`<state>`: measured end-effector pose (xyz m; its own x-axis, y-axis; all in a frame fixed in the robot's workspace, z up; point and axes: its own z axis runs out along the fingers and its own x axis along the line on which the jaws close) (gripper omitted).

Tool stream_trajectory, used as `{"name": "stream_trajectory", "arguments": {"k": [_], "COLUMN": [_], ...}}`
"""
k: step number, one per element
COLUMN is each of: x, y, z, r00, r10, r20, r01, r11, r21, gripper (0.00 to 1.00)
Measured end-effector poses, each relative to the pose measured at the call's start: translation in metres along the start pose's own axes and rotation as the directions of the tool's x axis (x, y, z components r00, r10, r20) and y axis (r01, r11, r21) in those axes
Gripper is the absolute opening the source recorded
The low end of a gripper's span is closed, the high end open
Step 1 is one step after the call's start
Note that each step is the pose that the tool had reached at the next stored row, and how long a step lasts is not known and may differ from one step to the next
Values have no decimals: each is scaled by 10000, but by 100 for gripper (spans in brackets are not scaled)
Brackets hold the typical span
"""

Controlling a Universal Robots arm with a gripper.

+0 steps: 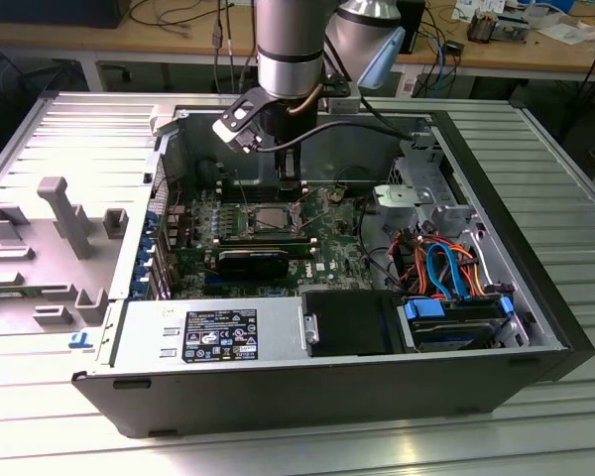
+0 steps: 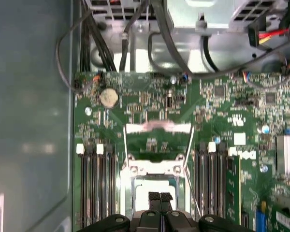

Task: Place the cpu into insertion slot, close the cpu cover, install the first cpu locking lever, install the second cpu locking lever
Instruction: 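Close the cpu cover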

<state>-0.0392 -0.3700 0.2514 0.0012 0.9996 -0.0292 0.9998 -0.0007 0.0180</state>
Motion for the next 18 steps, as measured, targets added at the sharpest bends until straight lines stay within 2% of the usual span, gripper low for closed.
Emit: {"name": "stream_trajectory", "arguments": {"k": [3, 6, 13, 18], "x": [2, 5, 5, 5], "y": [7, 9, 85, 92], "z": [-13, -110, -111, -110], "r00": [10000, 10000, 10000, 10000], "r10": [2, 0, 0, 1], "r20": [28, 35, 34, 35], "r01": [-2, 0, 0, -1], "r11": [10000, 10000, 10000, 10000], "r21": [2, 1, 1, 2], "gripper": [11, 11, 11, 11]}}
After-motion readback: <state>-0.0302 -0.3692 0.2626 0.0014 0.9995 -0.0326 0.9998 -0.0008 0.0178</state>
